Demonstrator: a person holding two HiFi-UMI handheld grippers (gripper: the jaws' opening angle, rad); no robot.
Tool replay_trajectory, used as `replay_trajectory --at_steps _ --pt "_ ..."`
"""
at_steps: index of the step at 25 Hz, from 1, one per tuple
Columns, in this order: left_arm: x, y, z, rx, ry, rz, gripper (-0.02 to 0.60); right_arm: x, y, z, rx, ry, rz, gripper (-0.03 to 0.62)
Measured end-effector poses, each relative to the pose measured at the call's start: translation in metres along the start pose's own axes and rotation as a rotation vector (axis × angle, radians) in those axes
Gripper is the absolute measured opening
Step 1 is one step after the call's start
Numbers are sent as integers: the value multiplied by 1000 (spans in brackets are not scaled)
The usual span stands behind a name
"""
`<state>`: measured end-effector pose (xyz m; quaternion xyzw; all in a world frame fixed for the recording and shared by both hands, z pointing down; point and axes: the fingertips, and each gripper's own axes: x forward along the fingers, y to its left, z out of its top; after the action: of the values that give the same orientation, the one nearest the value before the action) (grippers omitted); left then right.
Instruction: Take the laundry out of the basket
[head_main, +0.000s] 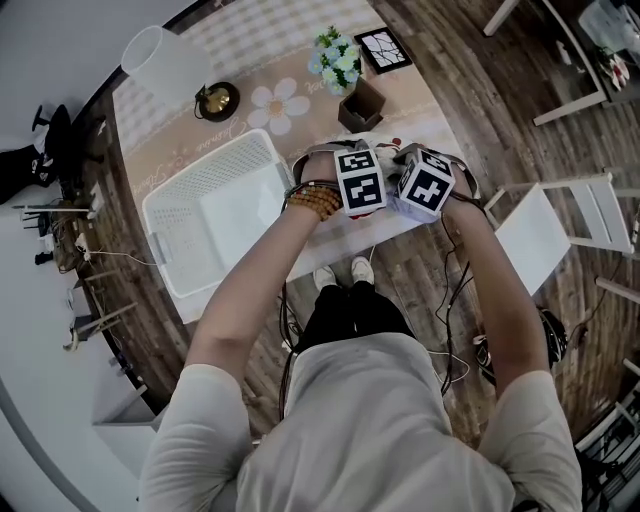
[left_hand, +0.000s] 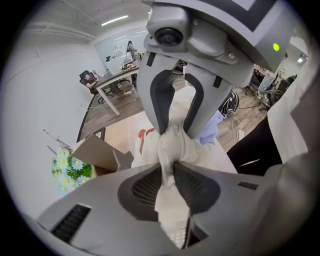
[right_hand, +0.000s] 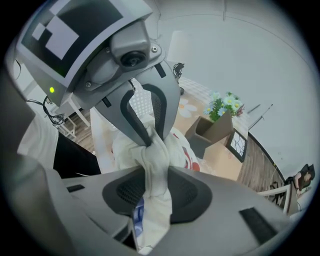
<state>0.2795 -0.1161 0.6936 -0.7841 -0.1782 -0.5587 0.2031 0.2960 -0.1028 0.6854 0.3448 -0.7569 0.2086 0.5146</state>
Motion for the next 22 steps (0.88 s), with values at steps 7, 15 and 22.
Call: replay_trajectory --at_steps 7,15,22 --pt "-29 1 -3 -19 0 30 118 -21 3 9 16 -8 15 149" --pt "-73 2 -10 -137 -92 130 117 -43 5 19 82 -101 -23 149" --pt "-144 12 -20 -383 -354 289 115 -82 2 69 142 -294 -74 147"
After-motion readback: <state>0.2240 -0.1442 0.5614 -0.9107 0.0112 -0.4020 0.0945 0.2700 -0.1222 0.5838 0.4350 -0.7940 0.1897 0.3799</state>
